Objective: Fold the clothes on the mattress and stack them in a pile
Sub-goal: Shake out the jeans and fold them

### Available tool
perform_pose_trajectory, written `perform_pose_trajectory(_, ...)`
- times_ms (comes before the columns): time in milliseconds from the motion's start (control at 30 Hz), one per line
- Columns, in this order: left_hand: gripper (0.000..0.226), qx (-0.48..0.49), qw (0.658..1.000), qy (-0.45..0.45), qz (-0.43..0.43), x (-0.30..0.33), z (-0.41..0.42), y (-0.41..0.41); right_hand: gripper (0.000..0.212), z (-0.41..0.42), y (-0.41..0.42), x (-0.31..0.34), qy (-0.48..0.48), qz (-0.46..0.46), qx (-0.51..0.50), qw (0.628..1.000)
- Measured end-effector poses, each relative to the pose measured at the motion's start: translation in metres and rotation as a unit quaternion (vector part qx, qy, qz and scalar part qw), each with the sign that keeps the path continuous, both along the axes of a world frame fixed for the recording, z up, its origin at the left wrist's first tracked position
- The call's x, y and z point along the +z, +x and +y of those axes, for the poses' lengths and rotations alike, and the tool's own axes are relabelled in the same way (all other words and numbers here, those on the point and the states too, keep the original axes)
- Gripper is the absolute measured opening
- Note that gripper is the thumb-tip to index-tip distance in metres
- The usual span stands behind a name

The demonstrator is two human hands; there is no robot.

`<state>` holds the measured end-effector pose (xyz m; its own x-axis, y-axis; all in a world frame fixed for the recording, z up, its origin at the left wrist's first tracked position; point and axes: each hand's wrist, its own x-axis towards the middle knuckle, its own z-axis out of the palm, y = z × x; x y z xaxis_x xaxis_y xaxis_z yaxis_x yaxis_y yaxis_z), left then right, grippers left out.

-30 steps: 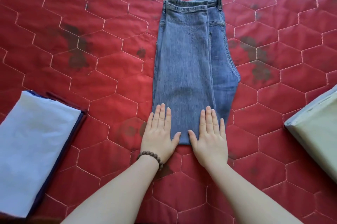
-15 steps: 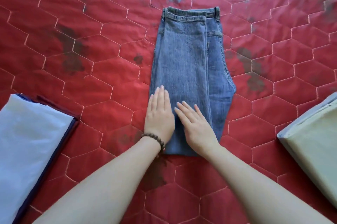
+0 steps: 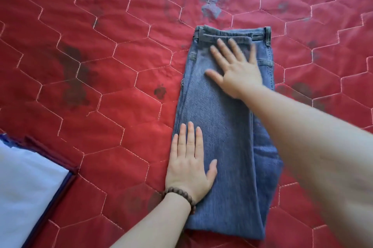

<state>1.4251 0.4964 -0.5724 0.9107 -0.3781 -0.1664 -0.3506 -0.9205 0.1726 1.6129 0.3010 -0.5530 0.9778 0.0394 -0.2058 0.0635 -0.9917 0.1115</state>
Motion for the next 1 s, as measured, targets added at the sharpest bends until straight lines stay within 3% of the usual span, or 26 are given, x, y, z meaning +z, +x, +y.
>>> perform_pose_trajectory(67,0.084,0.0,1.0,0.002,0.004,0.0,0.0,0.002,0.069,-0.007,0.019,0.009,-0.029,-0.047,-0.061,0.997)
perform_pose_trajectory(133,0.084,-0.002,1.0,0.004,0.008,0.0,0.0,0.002,0.063,0.009,0.006,0.016,0.011,-0.122,-0.045,0.991)
perform_pose_trajectory(233,0.085,0.0,1.0,0.002,0.009,0.0,-0.001,0.001,0.052,0.047,-0.071,0.006,0.151,-0.129,0.143,0.97)
perform_pose_trajectory(300,0.086,0.003,1.0,0.001,0.016,0.001,-0.001,0.001,0.053,0.049,-0.105,-0.001,0.126,-0.046,0.203,0.97)
perform_pose_trajectory(333,0.086,0.003,1.0,0.001,0.019,0.002,-0.001,0.002,0.055,0.04,-0.1,-0.002,0.102,-0.021,0.189,0.976)
perform_pose_trajectory(433,0.086,0.001,1.0,0.007,0.016,0.001,-0.001,0.004,0.06,-0.004,-0.053,-0.003,0.015,-0.019,0.018,1.0)
perform_pose_trajectory(533,0.086,-0.003,1.0,0.008,0.022,0.001,0.001,0.003,0.06,-0.035,-0.026,0.004,-0.03,-0.045,-0.108,0.993)
perform_pose_trajectory(633,0.085,-0.001,1.0,0.013,0.022,0.001,0.001,0.004,0.056,0.019,-0.072,0.002,0.039,-0.094,-0.072,0.992)
perform_pose_trajectory(733,0.088,-0.008,0.999,0.025,0.022,0.002,0.001,0.003,0.053,0.064,-0.165,-0.006,0.117,-0.069,0.015,0.991)
perform_pose_trajectory(900,0.085,-0.024,0.999,0.032,0.016,0.006,0.004,0.001,0.059,0.028,-0.228,-0.01,0.071,-0.047,-0.128,0.988)
perform_pose_trajectory(1000,0.082,-0.066,0.997,0.037,0.019,0.007,0.023,-0.01,0.064,0.044,-0.269,-0.011,0.086,-0.029,-0.109,0.99)
